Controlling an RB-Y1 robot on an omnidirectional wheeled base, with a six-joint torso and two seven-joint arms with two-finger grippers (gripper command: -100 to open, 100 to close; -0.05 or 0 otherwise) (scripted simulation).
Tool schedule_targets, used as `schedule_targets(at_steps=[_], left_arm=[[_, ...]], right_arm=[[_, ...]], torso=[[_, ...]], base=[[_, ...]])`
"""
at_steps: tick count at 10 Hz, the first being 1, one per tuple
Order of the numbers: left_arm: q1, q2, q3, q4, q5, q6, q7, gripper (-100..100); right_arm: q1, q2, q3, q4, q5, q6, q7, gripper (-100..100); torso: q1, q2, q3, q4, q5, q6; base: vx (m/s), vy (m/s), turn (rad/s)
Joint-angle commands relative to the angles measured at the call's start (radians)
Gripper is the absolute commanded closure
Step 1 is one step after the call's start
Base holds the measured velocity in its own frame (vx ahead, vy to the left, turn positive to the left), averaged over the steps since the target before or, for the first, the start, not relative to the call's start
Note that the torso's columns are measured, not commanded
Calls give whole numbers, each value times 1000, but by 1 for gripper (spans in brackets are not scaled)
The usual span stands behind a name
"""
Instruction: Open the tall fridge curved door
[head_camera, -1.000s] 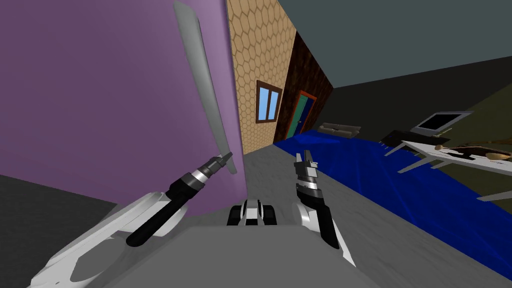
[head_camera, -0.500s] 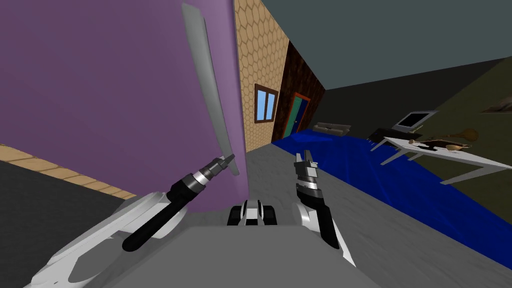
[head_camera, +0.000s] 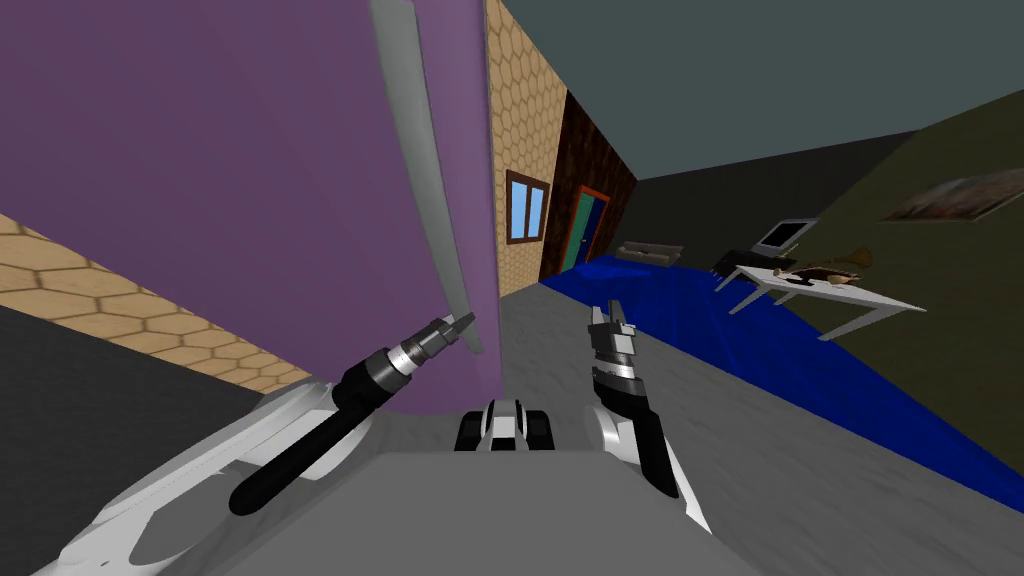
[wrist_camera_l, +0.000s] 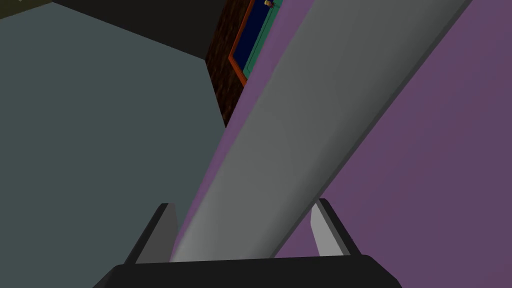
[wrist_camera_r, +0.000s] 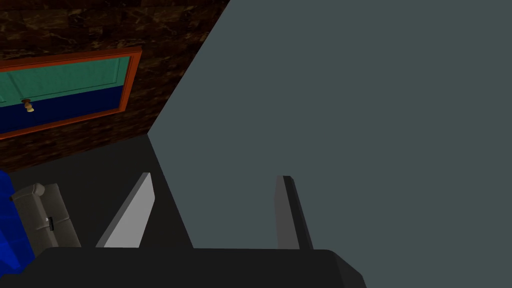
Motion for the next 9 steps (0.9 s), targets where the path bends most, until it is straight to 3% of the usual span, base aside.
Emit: schedule_targets(at_steps=[1, 3, 4, 5, 9], left_arm=[[-16, 13, -6, -4, 6, -29, 11, 100], [-23, 35, -16, -7, 13, -71, 22, 100], [-21, 32, -21, -1, 9, -51, 13, 100], [-22, 44, -28, 2, 10, -82, 19, 100], [-33, 71, -40, 2, 13, -157, 37, 100]], right_arm=[[0, 0, 0, 0, 0, 0, 0, 0], [0, 0, 0, 0, 0, 0, 0, 0], [0, 0, 0, 0, 0, 0, 0, 0], [0, 0, 0, 0, 0, 0, 0, 0], [0, 0, 0, 0, 0, 0, 0, 0]], torso=[[-3, 2, 1, 1, -1, 1], [-4, -2, -2, 0, -2, 1], [-9, 1, 0, -1, -2, 3], [-14, -7, -4, -2, -5, 3], [-2, -2, -1, -2, 0, 1]], base=[[-215, 101, -46], [-252, 94, -65], [-131, 26, -29], [-143, 109, -83], [-224, 167, -91]])
